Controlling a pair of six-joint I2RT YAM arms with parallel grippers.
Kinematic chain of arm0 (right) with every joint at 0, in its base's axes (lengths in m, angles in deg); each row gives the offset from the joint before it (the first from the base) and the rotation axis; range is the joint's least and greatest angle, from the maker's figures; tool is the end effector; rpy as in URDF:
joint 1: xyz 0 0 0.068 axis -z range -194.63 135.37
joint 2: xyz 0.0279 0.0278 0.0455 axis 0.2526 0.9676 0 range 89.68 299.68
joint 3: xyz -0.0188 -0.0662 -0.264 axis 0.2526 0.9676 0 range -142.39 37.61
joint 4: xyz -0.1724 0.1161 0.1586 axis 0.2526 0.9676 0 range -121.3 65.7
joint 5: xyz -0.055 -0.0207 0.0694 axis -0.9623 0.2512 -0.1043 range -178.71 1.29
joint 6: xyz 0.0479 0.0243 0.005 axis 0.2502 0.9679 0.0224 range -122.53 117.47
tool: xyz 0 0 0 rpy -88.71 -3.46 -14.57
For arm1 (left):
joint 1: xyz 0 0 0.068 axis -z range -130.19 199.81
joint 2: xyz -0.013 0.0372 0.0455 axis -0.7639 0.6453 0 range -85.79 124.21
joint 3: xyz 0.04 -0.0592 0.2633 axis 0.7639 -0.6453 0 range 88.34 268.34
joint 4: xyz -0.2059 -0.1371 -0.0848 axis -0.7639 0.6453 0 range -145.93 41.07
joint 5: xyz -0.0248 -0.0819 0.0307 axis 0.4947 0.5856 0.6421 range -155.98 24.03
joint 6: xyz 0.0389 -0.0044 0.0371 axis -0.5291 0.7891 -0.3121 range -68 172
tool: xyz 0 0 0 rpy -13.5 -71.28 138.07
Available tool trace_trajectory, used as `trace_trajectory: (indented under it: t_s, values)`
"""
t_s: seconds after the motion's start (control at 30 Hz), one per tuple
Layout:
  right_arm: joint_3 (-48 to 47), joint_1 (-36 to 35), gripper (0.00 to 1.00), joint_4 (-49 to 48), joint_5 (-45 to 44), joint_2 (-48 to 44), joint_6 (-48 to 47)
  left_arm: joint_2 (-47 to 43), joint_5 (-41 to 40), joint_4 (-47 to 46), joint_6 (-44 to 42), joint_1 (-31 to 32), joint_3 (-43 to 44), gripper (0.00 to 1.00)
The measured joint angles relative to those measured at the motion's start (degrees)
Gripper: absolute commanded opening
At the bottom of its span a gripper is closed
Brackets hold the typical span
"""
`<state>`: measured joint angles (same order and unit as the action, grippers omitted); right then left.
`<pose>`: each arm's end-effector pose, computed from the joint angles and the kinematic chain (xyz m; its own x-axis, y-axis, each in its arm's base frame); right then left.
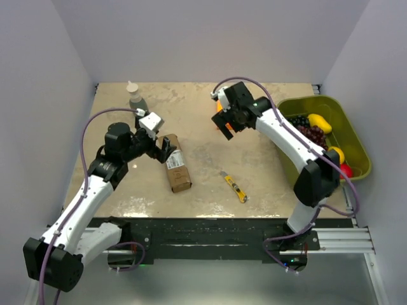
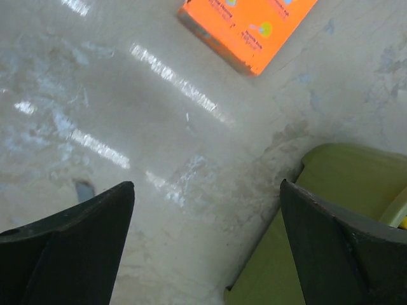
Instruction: Unpack the express box
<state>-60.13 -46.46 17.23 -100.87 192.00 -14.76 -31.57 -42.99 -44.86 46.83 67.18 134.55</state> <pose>0.3358 0.1997 0.3245 -0.5776 -0.6023 -0.5510 -0.5428 0.7875 -0.2919 0.2035 -0.0782 0.3181 -0.2540 0.1664 -0.9528 0.6527 0.7565 -0.0419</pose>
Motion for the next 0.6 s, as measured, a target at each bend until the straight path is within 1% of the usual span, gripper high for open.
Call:
trace_trajectory:
  t_s: [0.13,0.23,0.27,0.33,0.43,0.6]
  values:
    - [11.34,0.02,0.98,-0.15,6.69,-11.37,-2.95,3.17,-0.11,-0.33,-2.25,2.89,1.46,1.00]
    - [22.84,0.00,0.97,1.09,14.97,-22.67,-8.46,6.16,-0.87,-1.05,-3.43,6.19,2.89,1.00]
    - [27.65,-0.02,0.96,1.68,18.49,-27.47,-10.05,7.30,-1.16,-1.20,-3.56,7.02,3.50,1.00]
    - [32.52,-0.13,0.90,1.97,22.21,-32.33,-11.17,9.27,-2.19,-1.55,-3.58,7.93,4.57,1.00]
    - [37.00,-0.31,0.79,0.35,26.03,-34.36,-11.15,10.62,-4.11,-1.60,-2.97,8.17,5.55,1.00]
    - [39.69,-1.68,0.74,-5.90,26.82,-27.15,-3.96,11.61,-7.19,-0.57,-2.73,8.20,8.13,1.00]
